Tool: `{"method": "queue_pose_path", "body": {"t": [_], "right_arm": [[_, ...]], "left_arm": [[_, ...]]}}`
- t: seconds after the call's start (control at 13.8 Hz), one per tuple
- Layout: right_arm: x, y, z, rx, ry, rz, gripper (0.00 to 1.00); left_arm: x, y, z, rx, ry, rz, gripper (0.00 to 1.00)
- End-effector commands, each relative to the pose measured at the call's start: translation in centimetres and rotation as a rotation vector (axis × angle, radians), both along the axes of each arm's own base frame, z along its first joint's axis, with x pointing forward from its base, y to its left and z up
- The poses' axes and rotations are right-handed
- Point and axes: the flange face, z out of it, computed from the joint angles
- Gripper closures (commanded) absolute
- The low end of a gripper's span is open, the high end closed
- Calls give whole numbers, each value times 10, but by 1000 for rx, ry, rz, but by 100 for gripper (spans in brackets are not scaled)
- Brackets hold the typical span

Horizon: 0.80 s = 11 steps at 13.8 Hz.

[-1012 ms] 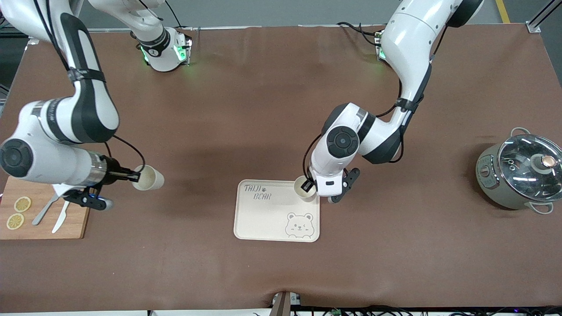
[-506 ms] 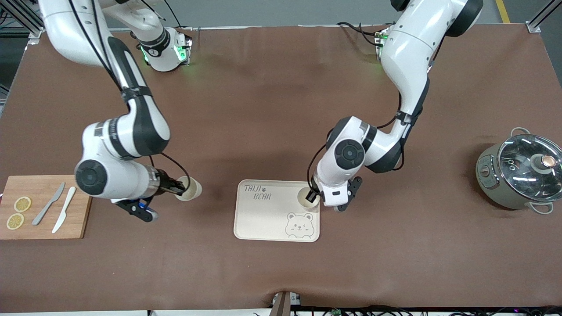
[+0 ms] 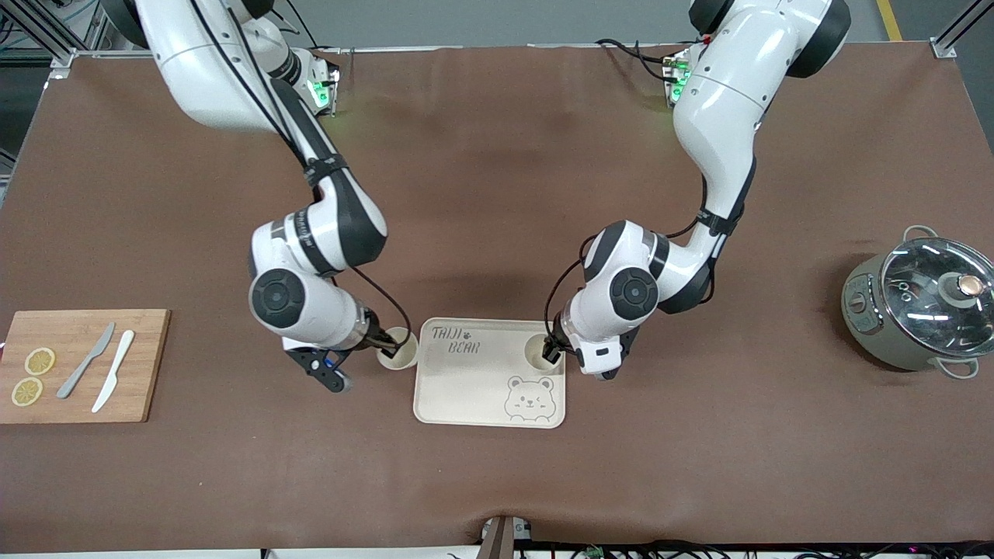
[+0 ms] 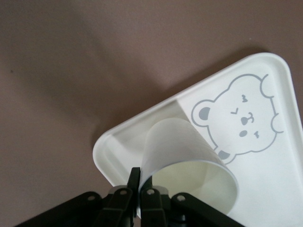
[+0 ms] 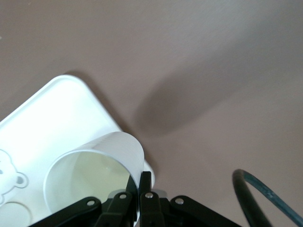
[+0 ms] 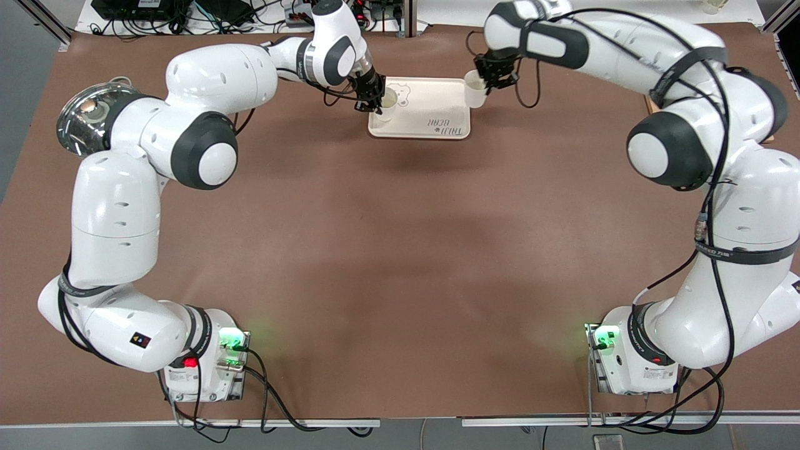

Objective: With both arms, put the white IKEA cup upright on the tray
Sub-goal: 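Lower both cups upright onto the tray and open both grippers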

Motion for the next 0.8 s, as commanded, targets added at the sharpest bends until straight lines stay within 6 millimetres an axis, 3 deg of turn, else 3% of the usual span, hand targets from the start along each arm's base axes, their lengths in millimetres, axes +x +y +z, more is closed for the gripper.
{"method": "queue_pose_path", "body": {"t": [0.0, 0.07, 0.14, 0.22, 0.36, 0.43, 0.51, 0.58, 0.72], "right_arm": [[-2, 28, -18, 13, -12, -59, 100], [-5, 40, -27, 20, -30, -71, 100], [-5, 47, -34, 25, -48, -85, 100], [-8, 53, -42, 23, -47, -90, 100], [-13, 57, -51, 16, -37, -85, 100], [-14, 56, -56, 13, -29, -86, 100], [-14, 55, -62, 9, -23, -87, 62], [-14, 56, -64, 5, -22, -84, 1], [-13, 57, -56, 5, -34, -60, 0]], "left_arm": [[2, -7, -1, -34, -4, 11, 95], [3, -6, -1, -38, -2, 16, 64], [3, -5, 0, -39, -3, 18, 22], [4, -5, 6, -40, -10, 14, 0], [5, -6, 21, -38, -30, 6, 0], [1, -8, 44, -24, -54, -21, 0], [0, -3, 68, -7, -41, -35, 0], [0, 3, 88, 3, -35, -42, 0], [3, 20, 123, 21, -51, -83, 0]]}}
